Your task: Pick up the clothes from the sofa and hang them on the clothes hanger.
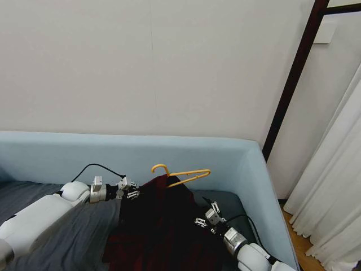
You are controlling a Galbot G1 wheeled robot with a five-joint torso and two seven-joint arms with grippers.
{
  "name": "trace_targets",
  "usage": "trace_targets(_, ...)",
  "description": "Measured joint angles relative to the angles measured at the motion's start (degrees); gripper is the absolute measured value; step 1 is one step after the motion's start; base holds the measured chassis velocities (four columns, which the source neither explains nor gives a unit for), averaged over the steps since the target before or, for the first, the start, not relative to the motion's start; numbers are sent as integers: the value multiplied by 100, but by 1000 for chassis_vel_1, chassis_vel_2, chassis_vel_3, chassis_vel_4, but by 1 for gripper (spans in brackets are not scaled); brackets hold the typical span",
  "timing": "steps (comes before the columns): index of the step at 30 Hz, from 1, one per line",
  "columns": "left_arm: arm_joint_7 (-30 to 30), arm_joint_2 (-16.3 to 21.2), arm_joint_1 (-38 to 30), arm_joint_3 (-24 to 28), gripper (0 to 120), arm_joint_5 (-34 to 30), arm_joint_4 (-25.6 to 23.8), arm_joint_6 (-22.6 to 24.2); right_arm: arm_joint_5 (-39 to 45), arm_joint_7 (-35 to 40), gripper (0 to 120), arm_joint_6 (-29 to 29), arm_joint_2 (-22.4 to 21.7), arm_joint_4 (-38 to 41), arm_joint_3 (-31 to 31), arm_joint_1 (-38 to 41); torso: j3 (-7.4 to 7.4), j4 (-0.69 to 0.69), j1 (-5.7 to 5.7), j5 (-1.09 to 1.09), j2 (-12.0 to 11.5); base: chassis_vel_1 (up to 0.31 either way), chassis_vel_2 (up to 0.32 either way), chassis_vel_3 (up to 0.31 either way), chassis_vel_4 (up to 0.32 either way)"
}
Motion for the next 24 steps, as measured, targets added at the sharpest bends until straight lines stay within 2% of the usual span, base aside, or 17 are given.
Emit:
trace_targets(5,4,71,62,-45,1,1,-64,2,690,-270,100,-201,218,-377,-7,202,0,0,0,0,0,0,0,0,0)
trace_targets(11,16,115,165,-118,1,9,-169,7,998,-351,100,-349,322,-516,-105,277,0,-1,0,-1,0,0,0,0,0)
trace_targets(16,55,206,255,-162,1,6,-386,60,1148,-345,84,-466,479,-694,-82,276,0,-1,0,0,0,0,0,0,0)
trace_targets(17,55,206,255,-162,1,6,-386,60,1148,-345,84,-466,479,-694,-82,276,0,-1,0,0,0,0,0,0,0)
trace_targets(22,82,238,274,-176,1,1,-421,67,1250,-355,60,-590,650,-935,-107,308,0,-1,0,-1,0,0,0,0,0)
trace_targets(24,84,241,280,-183,1,0,-428,67,1256,-355,57,-591,671,-957,-117,304,0,-1,0,-1,0,0,0,0,0)
